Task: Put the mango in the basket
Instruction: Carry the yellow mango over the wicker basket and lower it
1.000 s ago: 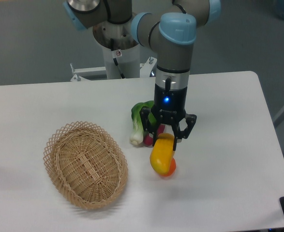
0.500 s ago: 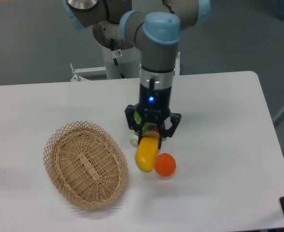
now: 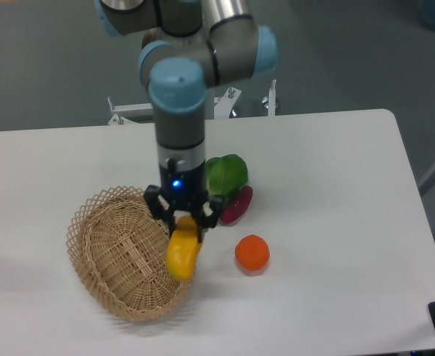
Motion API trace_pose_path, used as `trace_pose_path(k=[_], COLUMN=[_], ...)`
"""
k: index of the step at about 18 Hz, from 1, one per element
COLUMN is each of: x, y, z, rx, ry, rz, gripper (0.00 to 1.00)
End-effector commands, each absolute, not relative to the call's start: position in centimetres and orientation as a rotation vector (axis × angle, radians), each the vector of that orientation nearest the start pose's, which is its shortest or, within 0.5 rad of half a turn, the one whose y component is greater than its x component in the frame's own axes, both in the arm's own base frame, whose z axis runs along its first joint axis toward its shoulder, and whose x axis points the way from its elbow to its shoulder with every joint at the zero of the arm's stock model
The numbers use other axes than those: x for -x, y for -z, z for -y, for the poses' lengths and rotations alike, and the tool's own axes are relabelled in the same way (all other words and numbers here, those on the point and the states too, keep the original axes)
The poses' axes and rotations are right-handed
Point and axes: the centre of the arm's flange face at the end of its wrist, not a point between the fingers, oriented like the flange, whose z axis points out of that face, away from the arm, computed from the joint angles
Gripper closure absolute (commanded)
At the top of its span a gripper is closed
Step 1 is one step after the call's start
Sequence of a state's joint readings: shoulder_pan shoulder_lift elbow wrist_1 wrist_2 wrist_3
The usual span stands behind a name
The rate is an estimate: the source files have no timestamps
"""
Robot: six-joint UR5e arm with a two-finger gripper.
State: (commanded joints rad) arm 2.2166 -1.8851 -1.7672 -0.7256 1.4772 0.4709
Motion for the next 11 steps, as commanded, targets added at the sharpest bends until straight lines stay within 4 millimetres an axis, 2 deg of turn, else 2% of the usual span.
trace_pose_path(k=[3,6,8,11], x=[24.1,22.7,22.4,21.7], y=[-29.3,-28.9,-27.5,-26.9], z=[-57.4,-58.0,-58.3,-58.7], rx=[2.826,2.831,2.852,2.861], ry=[-0.115,-0.107,-0.090,-0.080], rz=[0.201,0.158,0.150,0.129], gripper=[0.51,0.51,0.51,0.51])
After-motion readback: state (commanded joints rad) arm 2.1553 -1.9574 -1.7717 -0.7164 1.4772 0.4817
